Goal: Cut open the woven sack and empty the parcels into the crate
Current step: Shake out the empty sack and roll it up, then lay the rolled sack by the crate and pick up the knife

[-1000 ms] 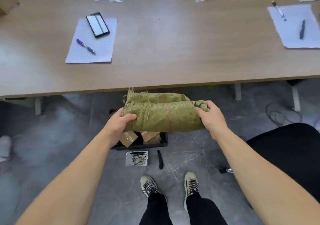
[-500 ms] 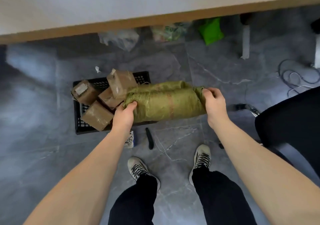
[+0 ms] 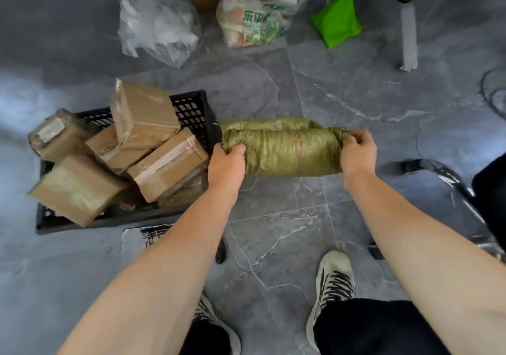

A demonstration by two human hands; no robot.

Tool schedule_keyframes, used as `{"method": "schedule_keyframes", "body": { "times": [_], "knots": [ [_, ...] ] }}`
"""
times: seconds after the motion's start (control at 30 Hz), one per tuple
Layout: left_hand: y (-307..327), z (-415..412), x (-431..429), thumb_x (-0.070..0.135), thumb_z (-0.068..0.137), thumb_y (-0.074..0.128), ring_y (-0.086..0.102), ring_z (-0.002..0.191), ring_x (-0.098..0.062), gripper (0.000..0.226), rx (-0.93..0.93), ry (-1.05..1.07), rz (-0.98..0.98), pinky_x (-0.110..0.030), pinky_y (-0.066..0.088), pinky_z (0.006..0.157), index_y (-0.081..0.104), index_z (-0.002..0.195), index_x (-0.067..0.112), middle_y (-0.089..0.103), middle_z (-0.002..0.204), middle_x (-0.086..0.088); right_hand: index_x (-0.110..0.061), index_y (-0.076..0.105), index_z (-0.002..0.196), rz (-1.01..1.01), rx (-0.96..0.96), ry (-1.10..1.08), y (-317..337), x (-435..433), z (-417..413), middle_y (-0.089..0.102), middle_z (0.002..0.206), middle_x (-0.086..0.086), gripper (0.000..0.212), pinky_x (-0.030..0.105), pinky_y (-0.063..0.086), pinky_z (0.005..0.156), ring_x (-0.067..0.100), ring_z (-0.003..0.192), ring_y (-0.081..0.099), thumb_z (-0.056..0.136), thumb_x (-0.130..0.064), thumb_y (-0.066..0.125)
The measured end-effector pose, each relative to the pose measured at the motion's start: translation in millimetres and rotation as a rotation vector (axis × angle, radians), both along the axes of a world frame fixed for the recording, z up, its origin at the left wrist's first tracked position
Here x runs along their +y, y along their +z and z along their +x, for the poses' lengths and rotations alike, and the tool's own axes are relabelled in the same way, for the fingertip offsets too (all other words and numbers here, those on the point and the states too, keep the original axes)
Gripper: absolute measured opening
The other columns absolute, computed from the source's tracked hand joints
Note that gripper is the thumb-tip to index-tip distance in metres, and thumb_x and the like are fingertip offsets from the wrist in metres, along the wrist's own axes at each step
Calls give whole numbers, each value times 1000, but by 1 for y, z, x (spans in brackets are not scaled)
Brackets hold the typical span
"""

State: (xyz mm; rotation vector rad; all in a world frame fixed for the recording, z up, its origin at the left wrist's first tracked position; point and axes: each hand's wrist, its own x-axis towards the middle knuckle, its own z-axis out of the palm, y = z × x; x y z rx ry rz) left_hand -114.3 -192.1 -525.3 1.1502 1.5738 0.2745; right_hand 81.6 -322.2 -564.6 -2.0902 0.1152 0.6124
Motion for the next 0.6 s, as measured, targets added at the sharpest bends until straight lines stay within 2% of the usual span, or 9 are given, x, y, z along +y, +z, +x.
{"method": "schedule_keyframes", "body": {
  "times": [0.1, 0.17, 0.23, 0.3, 0.37, 0.43, 0.5, 0.6],
  "knots": [
    [-48, 8, -5, 35, 92, 47, 54, 107, -33, 50, 25, 107, -26, -42, 45, 90, 42, 140, 21, 56, 129, -9, -17, 59, 108, -5, 5, 43, -42, 2, 4, 62, 101, 8, 19, 41, 47, 81, 27, 93, 57, 97, -24, 45],
    [-76, 8, -10, 31, 96, 43, 50, 97, -31, 47, 50, 153, -36, -39, 39, 81, 39, 141, 19, 55, 126, -12, -19, 60, 101, 17, 16, 79, -72, 1, 4, 62, 97, 8, 15, 38, 46, 79, 28, 94, 58, 94, -23, 47],
    [-104, 8, -12, 29, 98, 39, 49, 95, -31, 46, 84, 147, -11, -39, 38, 80, 37, 142, 18, 54, 128, -15, -20, 62, 101, 47, 41, 84, -96, 0, 3, 63, 97, 8, 17, 33, 46, 75, 27, 95, 60, 92, -23, 48],
    [-130, 7, -11, 30, 100, 37, 52, 110, -37, 48, 142, 106, 10, -42, 39, 84, 33, 145, 17, 50, 137, -18, -19, 66, 107, 28, 60, 113, -123, -1, 4, 65, 101, 7, 22, 30, 49, 73, 26, 95, 61, 92, -24, 50],
    [-155, 4, -9, 29, 100, 37, 47, 125, -40, 49, 223, 40, 27, -43, 39, 94, 32, 147, 14, 43, 146, -18, -21, 67, 111, 0, 67, 168, -149, -1, 5, 69, 105, 8, 27, 38, 56, 81, 29, 99, 65, 90, -28, 52],
    [-181, -1, -9, 31, 99, 41, 44, 129, -39, 49, 289, -27, 47, -42, 39, 103, 36, 144, 10, 40, 146, -18, -22, 66, 116, -33, 85, 227, -171, -2, 4, 70, 111, 11, 28, 45, 58, 89, 32, 102, 66, 93, -27, 52],
    [-198, -3, -11, 35, 98, 44, 45, 129, -38, 52, 329, -88, 75, -43, 39, 107, 37, 143, 10, 40, 146, -17, -21, 62, 124, -87, 101, 282, -188, -7, 2, 67, 117, 10, 32, 42, 55, 94, 30, 106, 63, 96, -20, 47],
    [-209, 0, -15, 33, 97, 49, 38, 137, -33, 65, 321, -110, 71, -39, 36, 108, 19, 153, 20, 27, 155, -11, -17, 56, 133, -157, 104, 354, -205, -15, 1, 62, 126, 10, 38, 34, 50, 98, 30, 111, 59, 98, -12, 43]
  ]
}}
